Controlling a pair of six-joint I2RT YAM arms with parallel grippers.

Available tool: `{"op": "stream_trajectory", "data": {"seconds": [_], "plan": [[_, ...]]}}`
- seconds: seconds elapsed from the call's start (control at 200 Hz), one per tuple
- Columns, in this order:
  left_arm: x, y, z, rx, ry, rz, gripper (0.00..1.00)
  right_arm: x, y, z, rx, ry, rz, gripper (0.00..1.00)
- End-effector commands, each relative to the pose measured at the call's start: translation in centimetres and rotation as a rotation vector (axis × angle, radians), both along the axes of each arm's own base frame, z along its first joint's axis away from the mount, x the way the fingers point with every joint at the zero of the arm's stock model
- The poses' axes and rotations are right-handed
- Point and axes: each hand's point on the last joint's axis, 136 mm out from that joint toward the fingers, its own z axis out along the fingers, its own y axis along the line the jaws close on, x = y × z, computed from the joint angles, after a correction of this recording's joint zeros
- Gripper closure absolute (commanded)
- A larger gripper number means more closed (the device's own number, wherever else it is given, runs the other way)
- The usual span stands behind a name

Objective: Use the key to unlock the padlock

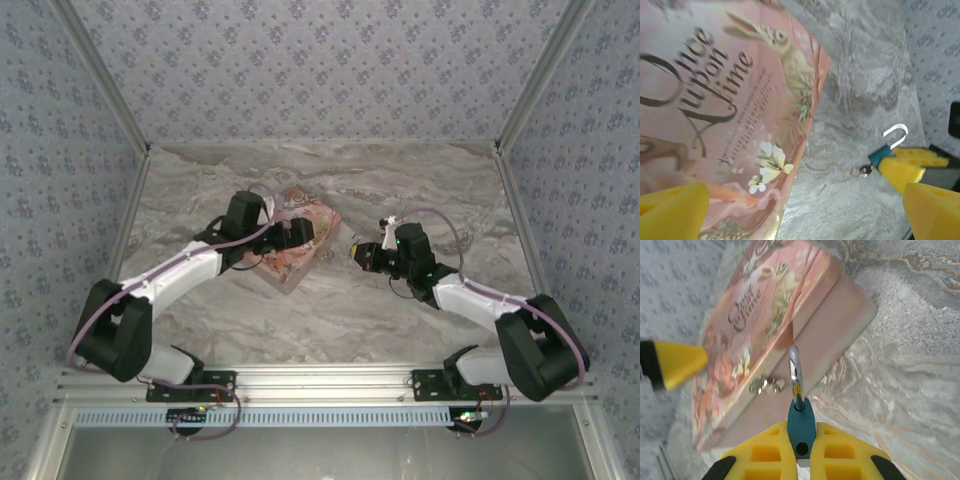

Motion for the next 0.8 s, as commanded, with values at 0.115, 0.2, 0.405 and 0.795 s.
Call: {"op": "stream_trajectory", "data": {"seconds": [0.115, 0.2, 0.405, 0.795], "plan": [[0.6, 4.2, 7.0, -0.020, -0.221, 0.127, 0.01, -4.6, -0.1, -0.5, -0.165, 0.088, 0.183, 0.98], [0.5, 6.2, 7.8, 0.001, -0.273, 0.190, 0.00, -5.9, 0.2, -0.9, -0.189, 0.128, 0.224, 0.98], [-0.1, 9.8, 8.0, 0.044, -0.316, 0.297, 0.01, -8.8, 1.6, -3.4, -0.222, 0.255, 0.314, 0.98], [-0.5, 10.9, 6.6, 0.064, -0.288, 0.317, 0.01, -10.8, 2.7, -8.5, -0.199, 0.423, 0.338, 0.96]]}}
